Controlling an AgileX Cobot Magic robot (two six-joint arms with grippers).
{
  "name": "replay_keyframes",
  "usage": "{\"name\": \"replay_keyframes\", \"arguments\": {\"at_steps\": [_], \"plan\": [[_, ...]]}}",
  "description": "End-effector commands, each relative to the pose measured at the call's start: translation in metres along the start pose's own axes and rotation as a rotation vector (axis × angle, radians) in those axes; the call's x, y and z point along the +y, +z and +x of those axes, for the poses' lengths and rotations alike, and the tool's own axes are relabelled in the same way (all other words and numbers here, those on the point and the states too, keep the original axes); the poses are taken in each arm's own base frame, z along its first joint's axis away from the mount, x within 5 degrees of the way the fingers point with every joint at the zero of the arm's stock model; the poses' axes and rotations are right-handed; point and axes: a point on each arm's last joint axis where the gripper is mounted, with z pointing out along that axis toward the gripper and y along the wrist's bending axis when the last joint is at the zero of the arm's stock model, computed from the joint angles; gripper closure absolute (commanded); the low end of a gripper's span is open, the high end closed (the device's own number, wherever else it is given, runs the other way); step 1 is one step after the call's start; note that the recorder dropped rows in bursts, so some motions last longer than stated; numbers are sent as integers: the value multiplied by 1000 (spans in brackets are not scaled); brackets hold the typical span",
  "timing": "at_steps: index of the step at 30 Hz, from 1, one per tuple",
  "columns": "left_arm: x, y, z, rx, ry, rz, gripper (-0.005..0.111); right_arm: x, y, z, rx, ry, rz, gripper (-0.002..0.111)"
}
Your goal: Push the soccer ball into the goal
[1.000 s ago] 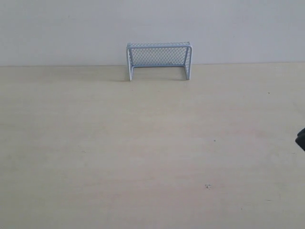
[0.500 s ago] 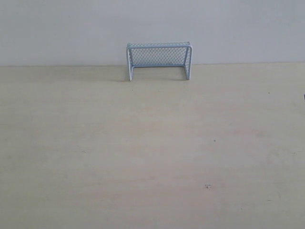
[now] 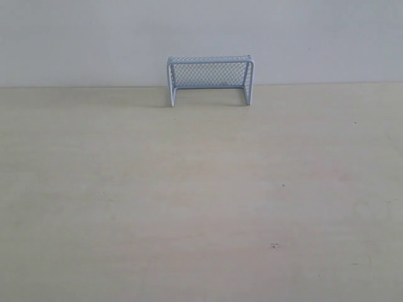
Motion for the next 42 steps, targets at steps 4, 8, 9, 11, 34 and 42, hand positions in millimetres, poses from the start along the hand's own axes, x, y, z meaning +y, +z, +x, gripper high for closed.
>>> {"name": "replay_keyframes", "arguments": {"at_steps": [4, 8, 9, 11, 34, 42], "plan": [[0, 0, -2, -3, -6, 8, 100, -6, 5, 9, -34, 77, 63, 108], [0, 0, -2, -3, -6, 8, 100, -9, 6, 9, -37, 82, 86, 108], [0, 0, -2, -3, -6, 8, 100, -9, 6, 10, -48, 79, 95, 108], [0, 0, -2, -3, -6, 8, 100, -10, 4, 16, -93, 94, 120, 108], [0, 0, -2, -3, -6, 8, 100, -1, -2, 83, -203, 129, 193, 108], [0, 0, -2, -3, -6, 8, 100, -3, -3, 89, -212, 116, 247, 108]]}}
